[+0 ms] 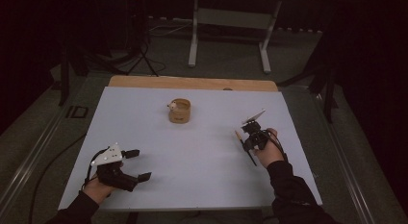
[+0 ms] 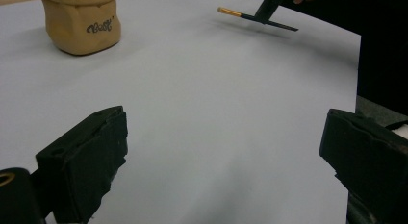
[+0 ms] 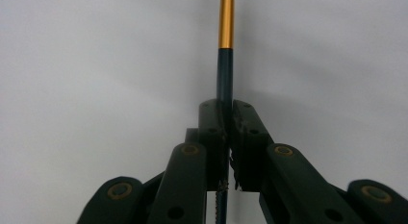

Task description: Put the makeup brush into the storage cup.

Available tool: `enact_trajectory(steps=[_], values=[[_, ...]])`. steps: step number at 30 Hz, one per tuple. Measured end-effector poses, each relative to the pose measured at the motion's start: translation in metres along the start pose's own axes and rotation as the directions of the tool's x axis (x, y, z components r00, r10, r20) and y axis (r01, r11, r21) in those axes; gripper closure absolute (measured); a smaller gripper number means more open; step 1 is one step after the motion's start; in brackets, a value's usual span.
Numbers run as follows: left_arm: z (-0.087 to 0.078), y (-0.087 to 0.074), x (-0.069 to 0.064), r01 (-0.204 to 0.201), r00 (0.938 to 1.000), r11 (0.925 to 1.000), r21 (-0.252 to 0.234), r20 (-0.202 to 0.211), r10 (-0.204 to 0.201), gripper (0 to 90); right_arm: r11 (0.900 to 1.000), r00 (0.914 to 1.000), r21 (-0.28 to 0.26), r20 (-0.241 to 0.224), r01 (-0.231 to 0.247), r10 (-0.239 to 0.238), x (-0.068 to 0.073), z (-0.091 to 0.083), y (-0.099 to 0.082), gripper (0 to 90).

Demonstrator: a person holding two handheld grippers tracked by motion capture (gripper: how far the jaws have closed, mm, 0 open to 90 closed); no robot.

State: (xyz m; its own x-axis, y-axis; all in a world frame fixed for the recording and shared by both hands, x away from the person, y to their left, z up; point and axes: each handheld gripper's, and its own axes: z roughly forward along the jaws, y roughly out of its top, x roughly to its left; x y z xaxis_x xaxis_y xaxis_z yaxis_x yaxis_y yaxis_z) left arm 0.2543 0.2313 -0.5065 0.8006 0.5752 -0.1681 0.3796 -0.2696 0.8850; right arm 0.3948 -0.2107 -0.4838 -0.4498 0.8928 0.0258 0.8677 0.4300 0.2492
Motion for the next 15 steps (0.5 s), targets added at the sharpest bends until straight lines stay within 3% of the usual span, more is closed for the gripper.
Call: enact_trajectory(steps=[4,8,10,15], values=[[0.001,-0.001,0.001,0.0,1.0,1.0,0.006,-0.001,0.0,3.5,0.9956,0.9956,0.014,-0.018,0.092,-0.092,-0.001,-0.004,-0.003,84.0],[0.002,-0.001,0.0,-0.002,1.0,0.9999,0.011,-0.001,0.002,3.5,0.9909,0.9906,0.01,-0.03,0.134,-0.134,0.0,-0.008,-0.004,84.0],[0.002,0.0,0.0,-0.003,1.0,0.9999,0.01,0.0,0.003,3.5,0.9845,0.9827,-0.001,-0.059,0.176,-0.175,0.002,-0.008,-0.005,84.0],[0.002,-0.001,0.0,-0.003,1.0,0.9999,0.012,0.001,0.003,3.5,0.9738,0.9713,-0.025,-0.07,0.226,-0.227,0.008,-0.012,-0.006,84.0]])
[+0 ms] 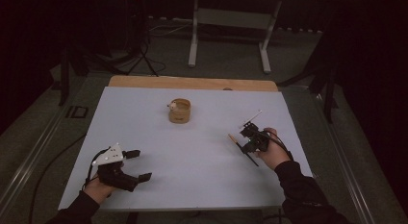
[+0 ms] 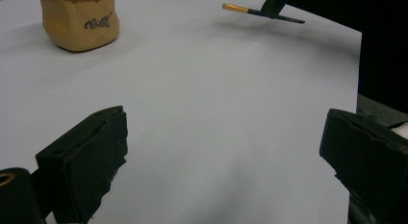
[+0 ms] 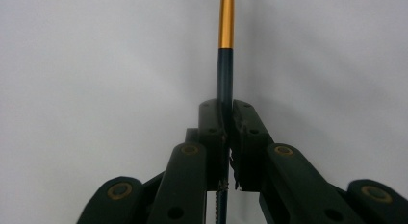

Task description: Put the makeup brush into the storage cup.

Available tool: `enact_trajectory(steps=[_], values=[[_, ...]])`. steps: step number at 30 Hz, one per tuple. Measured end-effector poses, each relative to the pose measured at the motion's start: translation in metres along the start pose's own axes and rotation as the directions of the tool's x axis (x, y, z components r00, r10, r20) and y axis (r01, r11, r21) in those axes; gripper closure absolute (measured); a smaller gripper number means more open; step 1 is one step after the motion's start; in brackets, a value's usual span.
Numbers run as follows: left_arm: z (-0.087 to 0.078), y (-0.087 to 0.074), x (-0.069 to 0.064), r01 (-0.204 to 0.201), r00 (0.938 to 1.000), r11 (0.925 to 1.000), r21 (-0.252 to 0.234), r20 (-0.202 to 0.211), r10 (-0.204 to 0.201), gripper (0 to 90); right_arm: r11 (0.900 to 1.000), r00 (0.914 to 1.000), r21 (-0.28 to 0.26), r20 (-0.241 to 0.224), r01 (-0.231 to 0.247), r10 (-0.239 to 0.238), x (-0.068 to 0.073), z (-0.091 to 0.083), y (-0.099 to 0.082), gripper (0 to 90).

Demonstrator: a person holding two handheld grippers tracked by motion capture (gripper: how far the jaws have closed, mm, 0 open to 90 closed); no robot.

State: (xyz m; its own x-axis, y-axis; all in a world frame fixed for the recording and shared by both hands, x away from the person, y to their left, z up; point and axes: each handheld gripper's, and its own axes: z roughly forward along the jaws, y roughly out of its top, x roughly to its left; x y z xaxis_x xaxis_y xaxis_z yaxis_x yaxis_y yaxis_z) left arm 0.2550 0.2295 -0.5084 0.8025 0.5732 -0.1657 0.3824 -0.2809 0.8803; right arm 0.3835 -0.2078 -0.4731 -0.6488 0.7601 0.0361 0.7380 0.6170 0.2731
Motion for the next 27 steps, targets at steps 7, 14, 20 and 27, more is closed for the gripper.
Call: enact_trajectory(steps=[7,14,20,27], values=[[0.0,-0.001,0.0,0.004,1.0,1.0,0.004,0.0,-0.004,3.5,0.997,0.9946,-0.076,-0.103,-0.019,0.011,0.014,-0.008,-0.002,84.0],[0.003,-0.001,-0.001,0.001,1.0,0.9999,0.01,0.003,-0.001,3.5,0.9846,0.9797,-0.166,-0.199,-0.056,0.022,0.028,-0.014,-0.008,84.0],[0.004,-0.001,-0.001,0.0,1.0,0.9999,0.011,0.009,0.0,3.5,0.9725,0.9659,-0.218,-0.258,-0.083,0.025,0.031,-0.018,-0.015,84.0],[0.005,-0.001,-0.001,0.0,0.9999,0.9999,0.01,0.011,0.0,3.5,0.9323,0.9429,-0.316,-0.326,-0.176,0.067,0.028,-0.02,-0.026,84.0]])
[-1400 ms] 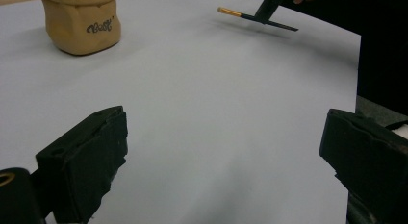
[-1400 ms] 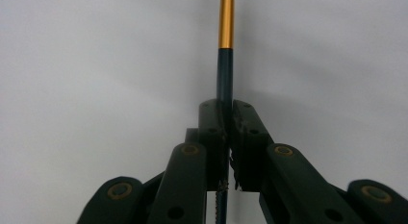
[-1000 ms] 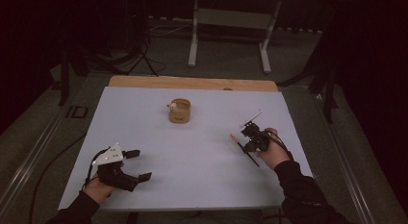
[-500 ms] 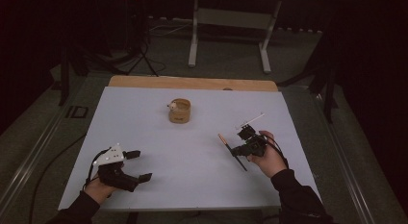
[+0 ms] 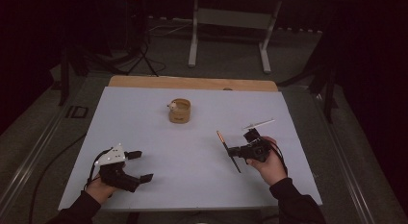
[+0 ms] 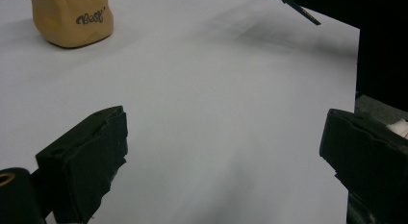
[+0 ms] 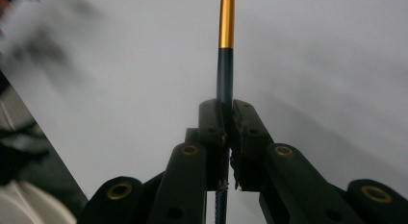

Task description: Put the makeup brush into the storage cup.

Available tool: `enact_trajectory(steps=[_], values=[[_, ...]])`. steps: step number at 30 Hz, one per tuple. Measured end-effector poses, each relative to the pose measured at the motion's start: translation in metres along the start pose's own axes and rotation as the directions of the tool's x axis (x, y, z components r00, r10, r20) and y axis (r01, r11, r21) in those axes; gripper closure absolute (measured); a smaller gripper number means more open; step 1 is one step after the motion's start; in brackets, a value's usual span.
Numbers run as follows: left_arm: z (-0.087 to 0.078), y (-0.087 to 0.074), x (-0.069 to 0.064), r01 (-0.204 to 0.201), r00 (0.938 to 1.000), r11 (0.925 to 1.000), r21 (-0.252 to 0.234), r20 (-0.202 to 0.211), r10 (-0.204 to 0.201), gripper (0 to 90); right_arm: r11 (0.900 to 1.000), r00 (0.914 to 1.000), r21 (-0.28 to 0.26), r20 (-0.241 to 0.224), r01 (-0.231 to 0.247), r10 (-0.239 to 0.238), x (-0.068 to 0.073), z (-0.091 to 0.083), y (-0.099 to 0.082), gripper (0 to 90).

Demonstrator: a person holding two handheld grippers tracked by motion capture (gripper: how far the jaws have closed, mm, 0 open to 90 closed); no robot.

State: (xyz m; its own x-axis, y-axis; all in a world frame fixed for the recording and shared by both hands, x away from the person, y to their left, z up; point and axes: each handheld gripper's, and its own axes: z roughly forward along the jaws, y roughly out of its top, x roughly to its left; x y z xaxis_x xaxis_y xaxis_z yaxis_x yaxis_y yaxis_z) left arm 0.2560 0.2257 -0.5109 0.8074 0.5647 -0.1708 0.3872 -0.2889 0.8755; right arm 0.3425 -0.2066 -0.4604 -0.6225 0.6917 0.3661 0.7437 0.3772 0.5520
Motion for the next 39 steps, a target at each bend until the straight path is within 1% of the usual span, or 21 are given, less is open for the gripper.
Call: enact_trajectory(steps=[2,4,7,8,9,10,12,14,17,19,21,22,23,26,30,31,32,34,36,38,39], values=[[0.001,0.0,0.0,0.001,1.0,1.0,0.002,0.001,-0.001,3.6,0.998,0.9991,-0.049,0.01,-0.041,0.041,-0.002,-0.001,-0.005,84.0],[0.001,0.001,-0.001,0.001,1.0,1.0,0.007,-0.003,-0.001,3.6,0.9961,0.9982,-0.068,0.017,-0.056,0.057,-0.003,-0.002,-0.007,84.0],[-0.001,0.004,-0.004,0.007,1.0,0.9998,-0.018,0.002,-0.007,3.5,0.9911,0.9961,-0.103,0.016,-0.085,0.087,-0.003,-0.005,-0.01,84.0],[-0.001,0.005,-0.005,0.011,0.9999,0.9996,-0.026,0.005,-0.01,3.5,0.987,0.9941,-0.119,0.003,-0.108,0.109,-0.004,-0.006,-0.011,84.0],[-0.001,0.006,-0.006,0.013,0.9999,0.9994,-0.032,0.006,-0.013,3.6,0.9849,0.9928,-0.128,0.013,-0.116,0.119,-0.004,-0.007,-0.012,84.0],[-0.001,0.007,-0.006,0.01,0.9999,0.9995,-0.032,0.008,-0.009,3.6,0.9839,0.992,-0.135,0.03,-0.118,0.123,-0.004,-0.008,-0.013,84.0],[0.001,0.007,-0.007,0.005,0.9999,0.9996,-0.029,0.011,-0.005,3.6,0.9781,0.9902,-0.161,0.027,-0.131,0.137,-0.003,-0.01,-0.014,84.0],[0.002,0.007,-0.008,0.009,0.9998,0.9996,-0.027,0.019,-0.009,3.6,0.9757,0.9911,-0.185,0.04,-0.117,0.127,-0.001,-0.012,-0.014,84.0],[0.002,0.009,-0.009,0.021,0.999,0.9996,-0.016,0.04,-0.02,3.5,0.965,0.9904,-0.23,0.028,-0.126,0.136,0.002,-0.015,-0.015,84.0],[0.002,0.01,-0.011,0.014,0.9987,0.9996,-0.024,0.049,-0.012,3.5,0.9479,0.9818,-0.257,-0.024,-0.188,0.188,0.003,-0.018,-0.017,84.0],[0.003,0.011,-0.012,0.015,0.9982,0.9995,-0.029,0.058,-0.013,3.5,0.9491,0.9865,-0.28,0.034,-0.145,0.16,0.008,-0.02,-0.018,84.0],[0.004,0.011,-0.013,0.013,0.9982,0.9995,-0.031,0.06,-0.011,3.5,0.9467,0.9854,-0.287,0.042,-0.146,0.165,0.008,-0.02,-0.018,84.0],[0.004,0.012,-0.013,0.014,0.9981,0.9994,-0.03,0.06,-0.012,3.5,0.9412,0.9837,-0.296,0.023,-0.164,0.178,0.006,-0.021,-0.019,84.0],[0.005,0.012,-0.014,0.014,0.9981,0.9994,-0.032,0.061,-0.012,3.5,0.9343,0.9826,-0.316,0.027,-0.166,0.184,0.003,-0.022,-0.022,84.0],[0.006,0.014,-0.015,0.017,0.998,0.999,-0.042,0.062,-0.015,3.5,0.9358,0.9856,-0.321,0.037,-0.145,0.165,0.003,-0.021,-0.023,84.0],[0.006,0.014,-0.016,0.017,0.998,0.9987,-0.049,0.061,-0.014,3.5,0.9368,0.986,-0.322,0.049,-0.136,0.16,0.004,-0.021,-0.023,84.0],[0.006,0.015,-0.016,0.015,0.9981,0.9987,-0.048,0.061,-0.012,3.5,0.9342,0.9871,-0.335,0.057,-0.122,0.15,0.004,-0.022,-0.023,84.0],[0.006,0.015,-0.017,0.015,0.9977,0.9984,-0.054,0.067,-0.011,3.5,0.9359,0.9889,-0.337,0.065,-0.104,0.133,0.006,-0.023,-0.021,84.0],[0.006,0.016,-0.017,0.031,0.9966,0.9978,-0.059,0.078,-0.026,3.5,0.9335,0.99,-0.345,0.062,-0.097,0.126,0.007,-0.024,-0.021,83.9],[0.007,0.017,-0.017,0.034,0.9967,0.998,-0.054,0.075,-0.03,3.5,0.9321,0.9905,-0.352,0.07,-0.087,0.119,0.007,-0.023,-0.021,84.0],[0.007,0.018,-0.018,0.036,0.9967,0.9979,-0.053,0.074,-0.032,3.5,0.9342,0.9912,-0.347,0.07,-0.081,0.112,0.007,-0.022,-0.021,84.0]])
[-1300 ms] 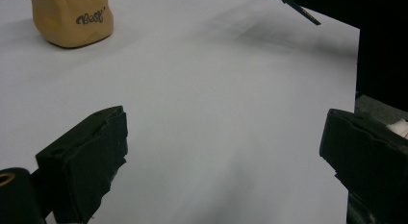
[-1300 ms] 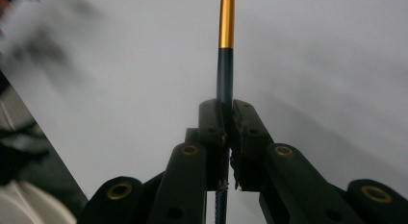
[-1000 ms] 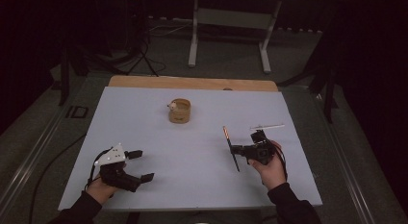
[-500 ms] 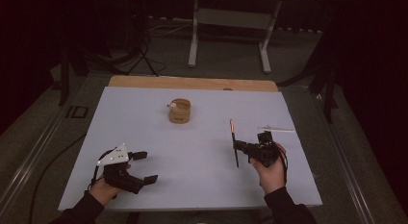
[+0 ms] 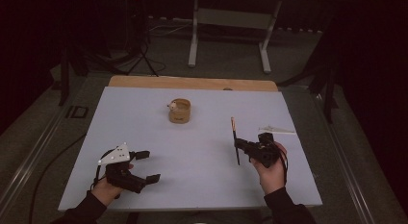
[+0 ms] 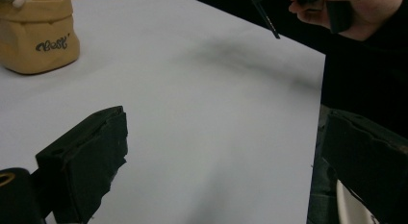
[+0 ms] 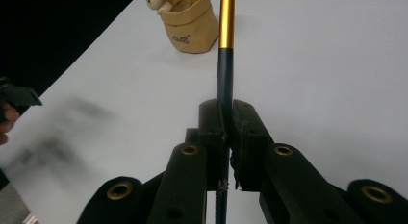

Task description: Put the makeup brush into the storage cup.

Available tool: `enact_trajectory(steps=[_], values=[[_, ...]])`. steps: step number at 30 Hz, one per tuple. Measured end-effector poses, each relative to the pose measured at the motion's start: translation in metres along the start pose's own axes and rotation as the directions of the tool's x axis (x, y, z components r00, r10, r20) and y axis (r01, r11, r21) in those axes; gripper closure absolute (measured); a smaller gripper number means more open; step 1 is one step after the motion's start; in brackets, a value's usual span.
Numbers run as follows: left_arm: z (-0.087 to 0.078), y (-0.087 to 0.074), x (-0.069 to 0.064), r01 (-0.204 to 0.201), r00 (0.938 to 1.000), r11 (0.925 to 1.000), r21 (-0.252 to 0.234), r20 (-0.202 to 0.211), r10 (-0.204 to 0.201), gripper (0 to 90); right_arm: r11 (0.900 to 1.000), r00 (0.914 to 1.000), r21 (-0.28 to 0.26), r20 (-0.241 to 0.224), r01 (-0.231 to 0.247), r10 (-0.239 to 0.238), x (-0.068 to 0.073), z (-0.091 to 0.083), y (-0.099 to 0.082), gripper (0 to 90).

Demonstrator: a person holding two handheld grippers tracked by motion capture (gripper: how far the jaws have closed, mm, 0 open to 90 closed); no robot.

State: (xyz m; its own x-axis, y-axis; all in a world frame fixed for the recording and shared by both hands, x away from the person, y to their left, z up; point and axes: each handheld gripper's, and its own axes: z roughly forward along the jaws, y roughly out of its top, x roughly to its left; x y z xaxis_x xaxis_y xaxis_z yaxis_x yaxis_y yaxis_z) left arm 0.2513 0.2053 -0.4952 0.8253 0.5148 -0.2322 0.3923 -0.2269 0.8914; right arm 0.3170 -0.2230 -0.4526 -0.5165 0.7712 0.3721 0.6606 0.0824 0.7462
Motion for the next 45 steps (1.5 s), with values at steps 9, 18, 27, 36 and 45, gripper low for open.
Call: enact_trajectory(steps=[9,18,27,36,45], values=[[0.003,0.013,-0.01,0.001,0.9997,0.9999,0.012,0.023,-0.002,3.5,0.9997,0.9998,-0.015,-0.006,0.021,-0.021,0.004,-0.004,0.002,84.0],[0.006,0.035,-0.019,-0.027,0.9984,0.9994,0.02,0.049,0.026,3.5,0.9991,0.9998,-0.036,-0.007,0.021,-0.021,0.004,-0.009,0.004,84.0],[0.007,0.063,-0.021,-0.03,0.9982,0.9995,-0.01,0.052,0.03,2.4,0.9983,0.9994,-0.047,-0.001,0.035,-0.035,0.005,-0.011,0.006,84.0],[0.014,0.092,-0.014,0.051,0.9964,0.9983,-0.03,0.069,-0.049,2.3,0.9981,0.9994,-0.051,-0.001,0.035,-0.035,0.005,-0.012,0.007,84.0],[0.033,0.12,-0.021,0.015,0.9995,0.9997,-0.019,0.029,-0.015,2.3,0.9983,0.9993,-0.046,-0.004,0.037,-0.037,0.006,-0.01,0.008,84.0]])
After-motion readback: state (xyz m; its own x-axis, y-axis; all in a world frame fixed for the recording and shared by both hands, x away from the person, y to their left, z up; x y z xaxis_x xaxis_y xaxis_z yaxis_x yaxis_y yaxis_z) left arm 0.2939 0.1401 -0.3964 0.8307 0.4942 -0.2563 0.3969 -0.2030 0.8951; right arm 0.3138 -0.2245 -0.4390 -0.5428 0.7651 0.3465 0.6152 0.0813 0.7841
